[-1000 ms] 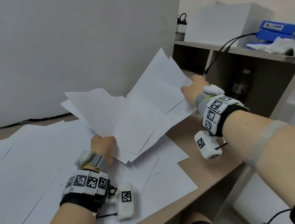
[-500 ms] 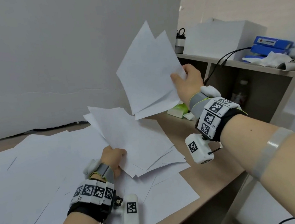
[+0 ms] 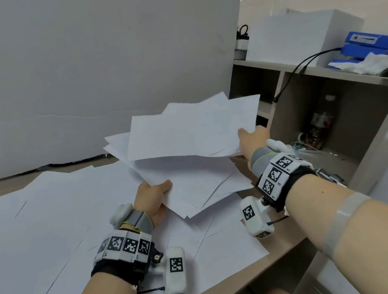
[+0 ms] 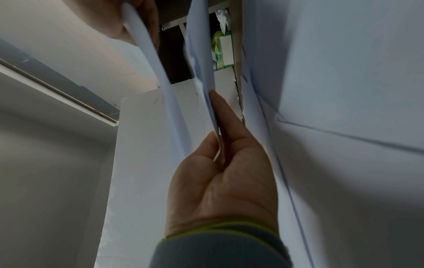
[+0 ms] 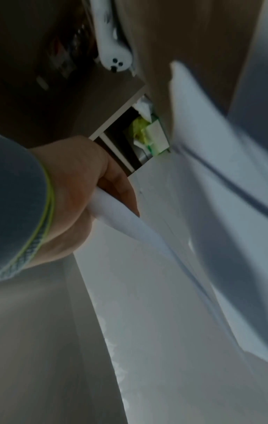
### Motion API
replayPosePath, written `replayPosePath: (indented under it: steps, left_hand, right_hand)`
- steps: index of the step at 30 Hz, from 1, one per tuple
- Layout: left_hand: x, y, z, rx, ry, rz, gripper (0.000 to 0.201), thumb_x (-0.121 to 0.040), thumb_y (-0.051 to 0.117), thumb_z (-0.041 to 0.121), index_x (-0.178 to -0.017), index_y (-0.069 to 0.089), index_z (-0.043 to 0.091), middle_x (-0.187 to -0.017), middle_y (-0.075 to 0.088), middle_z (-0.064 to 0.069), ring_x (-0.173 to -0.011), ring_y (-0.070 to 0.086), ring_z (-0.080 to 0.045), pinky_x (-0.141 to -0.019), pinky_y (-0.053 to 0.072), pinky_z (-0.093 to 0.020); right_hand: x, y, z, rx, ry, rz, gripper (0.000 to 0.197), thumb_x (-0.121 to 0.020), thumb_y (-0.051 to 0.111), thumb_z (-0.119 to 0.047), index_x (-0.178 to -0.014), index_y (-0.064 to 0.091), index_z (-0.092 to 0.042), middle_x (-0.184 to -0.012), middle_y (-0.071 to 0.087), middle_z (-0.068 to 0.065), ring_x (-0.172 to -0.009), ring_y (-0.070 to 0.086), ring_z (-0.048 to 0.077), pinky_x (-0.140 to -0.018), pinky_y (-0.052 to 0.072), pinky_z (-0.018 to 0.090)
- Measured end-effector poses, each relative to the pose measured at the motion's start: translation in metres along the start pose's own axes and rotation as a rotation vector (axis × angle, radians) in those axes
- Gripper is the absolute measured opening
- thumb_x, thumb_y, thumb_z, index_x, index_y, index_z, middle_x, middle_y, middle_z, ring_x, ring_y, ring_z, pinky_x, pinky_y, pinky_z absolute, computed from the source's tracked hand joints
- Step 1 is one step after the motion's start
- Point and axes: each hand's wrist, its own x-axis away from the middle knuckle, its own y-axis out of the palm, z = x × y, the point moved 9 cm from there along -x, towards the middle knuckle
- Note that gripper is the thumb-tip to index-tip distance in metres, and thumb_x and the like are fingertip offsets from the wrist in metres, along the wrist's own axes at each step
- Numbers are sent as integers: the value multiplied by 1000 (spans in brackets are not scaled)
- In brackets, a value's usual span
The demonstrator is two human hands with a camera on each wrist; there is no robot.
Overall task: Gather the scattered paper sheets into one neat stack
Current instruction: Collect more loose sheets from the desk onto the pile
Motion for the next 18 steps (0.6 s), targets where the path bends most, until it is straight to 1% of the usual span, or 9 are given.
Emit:
replayPosePath:
  steps: [2,4,5,7,10,12,14,16,18]
  left_hand:
    - [0,3,1,-3,15,-22,32,-94,62,-2,-125,60,2,-115,72,-14,-103,70,-34,-87,56,-43]
    - [0,6,0,-5,22,-38,29,-94,63,2,-124,61,3,-112,74,-12,-100,72,-31,-80,58,-38]
    - [0,7,0,5,24,-49,28,-95,63,4,-123,62,3,-111,75,-12,-98,73,-29,-76,59,-36]
    - [1,11,2,34,33,-77,24,-95,63,6,-120,63,3,-112,74,-15,-95,74,-28,-71,61,-35]
    - [2,15,4,31,49,-103,17,-96,63,12,-109,66,1,-113,72,-21,-94,72,-32,-78,62,-43]
    - [3,14,3,19,45,-83,18,-95,64,16,-98,68,-1,-109,71,-25,-92,71,-35,-83,60,-48]
    - [4,13,2,43,37,-65,22,-95,65,19,-102,67,-2,-111,71,-25,-98,71,-39,-87,58,-54]
    - [5,11,0,98,20,-32,22,-96,64,18,-111,65,3,-109,74,-19,-99,72,-38,-81,59,-55]
    - [2,4,-6,102,-25,43,18,-98,61,13,-113,61,2,-104,72,-17,-93,71,-36,-70,62,-50]
  right_hand:
    - [5,7,14,36,36,-34,38,-92,59,-28,-124,56,-6,-110,65,13,-95,62,35,-91,53,47]
    - [6,23,30,72,57,-128,34,-80,65,-28,-110,63,-13,-108,71,11,-94,67,35,-88,56,49]
    - [10,29,35,84,66,-174,28,-78,67,-25,-105,64,-16,-106,72,11,-93,68,34,-87,57,49]
    - [22,36,36,68,68,-231,25,-82,70,-15,-106,64,-15,-106,71,8,-95,68,33,-87,57,50]
    - [32,47,40,74,61,-319,37,-83,73,-5,-118,62,-9,-109,69,7,-97,68,34,-82,59,53]
    - [38,55,48,74,96,-407,37,-81,75,-2,-113,62,-12,-106,71,9,-92,70,35,-74,60,56]
    - [40,64,57,101,121,-482,37,-78,78,0,-109,63,-13,-103,72,8,-92,71,32,-75,60,54]
    - [42,72,65,145,125,-536,43,-70,84,-3,-107,65,-15,-102,73,6,-94,71,30,-79,60,49]
    - [42,79,77,227,137,-596,54,-57,91,-11,-105,67,-17,-104,74,4,-100,70,29,-87,59,47]
